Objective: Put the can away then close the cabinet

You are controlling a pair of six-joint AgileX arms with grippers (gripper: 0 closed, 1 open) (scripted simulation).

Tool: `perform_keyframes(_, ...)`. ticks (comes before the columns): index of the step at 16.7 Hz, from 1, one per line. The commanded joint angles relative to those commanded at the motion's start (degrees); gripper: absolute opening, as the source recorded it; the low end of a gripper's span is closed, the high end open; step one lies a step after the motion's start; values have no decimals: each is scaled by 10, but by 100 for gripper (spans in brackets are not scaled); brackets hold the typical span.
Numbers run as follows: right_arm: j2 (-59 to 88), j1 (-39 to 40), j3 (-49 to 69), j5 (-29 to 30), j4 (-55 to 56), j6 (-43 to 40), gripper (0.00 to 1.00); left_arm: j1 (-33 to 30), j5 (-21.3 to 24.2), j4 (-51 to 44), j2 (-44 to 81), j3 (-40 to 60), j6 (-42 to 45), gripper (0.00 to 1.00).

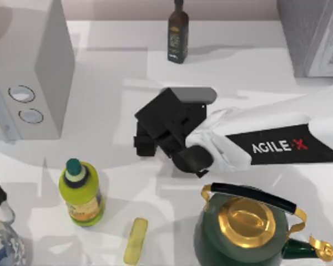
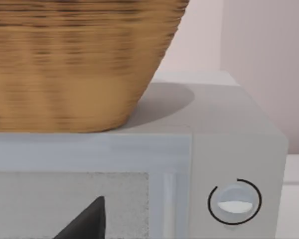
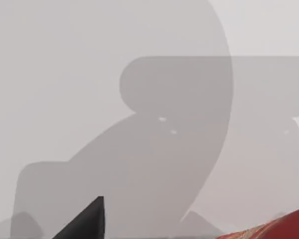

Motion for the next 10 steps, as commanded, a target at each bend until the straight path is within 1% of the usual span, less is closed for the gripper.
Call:
perform_keyframes(5, -2, 4, -3, 2, -2, 4, 100, 0, 0, 0, 0, 0, 0, 100)
perform_keyframes(10, -2, 4, -3, 2, -2, 4, 62, 0, 0, 0, 0, 0, 0, 100)
